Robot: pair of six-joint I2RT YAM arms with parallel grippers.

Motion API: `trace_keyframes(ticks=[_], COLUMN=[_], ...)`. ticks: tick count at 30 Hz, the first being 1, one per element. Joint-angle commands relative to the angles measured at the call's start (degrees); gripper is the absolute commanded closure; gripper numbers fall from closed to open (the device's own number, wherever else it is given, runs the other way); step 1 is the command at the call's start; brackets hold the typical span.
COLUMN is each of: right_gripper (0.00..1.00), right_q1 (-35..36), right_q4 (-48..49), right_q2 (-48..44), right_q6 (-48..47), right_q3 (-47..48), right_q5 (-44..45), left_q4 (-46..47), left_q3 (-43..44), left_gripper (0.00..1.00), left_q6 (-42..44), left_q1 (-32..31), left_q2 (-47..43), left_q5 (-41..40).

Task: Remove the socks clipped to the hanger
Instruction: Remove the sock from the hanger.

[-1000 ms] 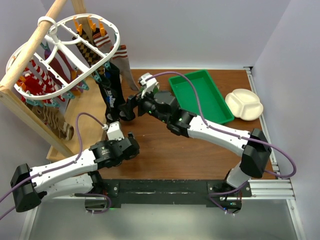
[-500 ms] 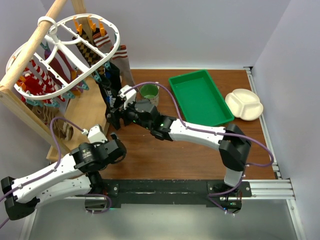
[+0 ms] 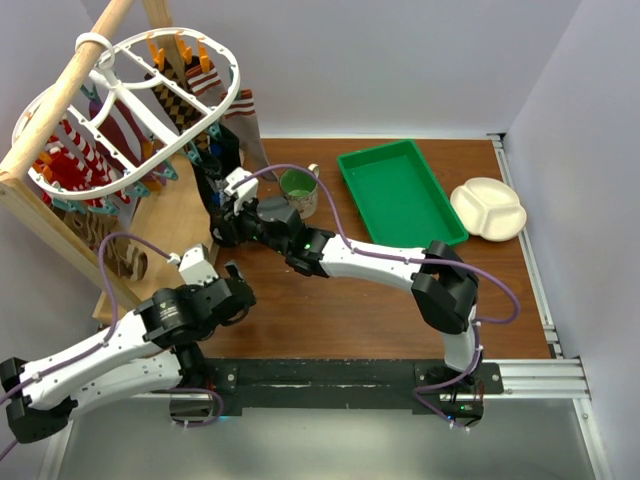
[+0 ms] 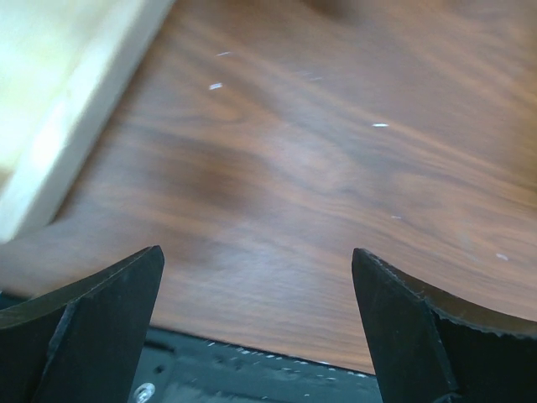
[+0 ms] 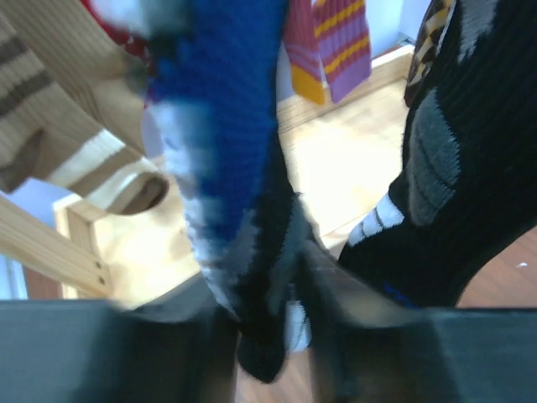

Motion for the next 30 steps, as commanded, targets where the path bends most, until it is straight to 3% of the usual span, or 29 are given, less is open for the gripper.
trace_keyframes(ticks=[1, 3, 12, 23, 30], right_gripper=[0.93, 1.00, 1.00, 1.00, 1.00], right_q1=[-0.2, -0.2, -2.2, -3.2, -4.9], right_q4=[1.9, 0.3, -12.3, -26.0, -31.0], right_q2=[-4.3, -7.1, -18.8, -21.3, -19.9], right_q6=[-3.3, -4.2, -6.7, -10.5, -8.3], right_q3=[1.5, 0.3, -4.4, -1.3, 2.3], right_q5=[-0.1, -0.4, -6.0, -20.2, -30.7], left_q4=[12.6, 17.0, 27.0, 37.7, 41.9], left_q3=[-2.8, -3.3, -4.8, -6.6, -6.8], left_gripper=[0.00, 0.00, 0.00, 0.03, 0.01], left_q6=[10.8, 13.6, 24.9, 36.6, 41.0], left_q1=[0.2, 0.2, 0.2, 0.2, 0.2], left_q2=[-4.6, -5.5, -10.3, -15.2, -15.0], left_q5=[-1.8, -1.8, -2.2, 2.4, 3.3])
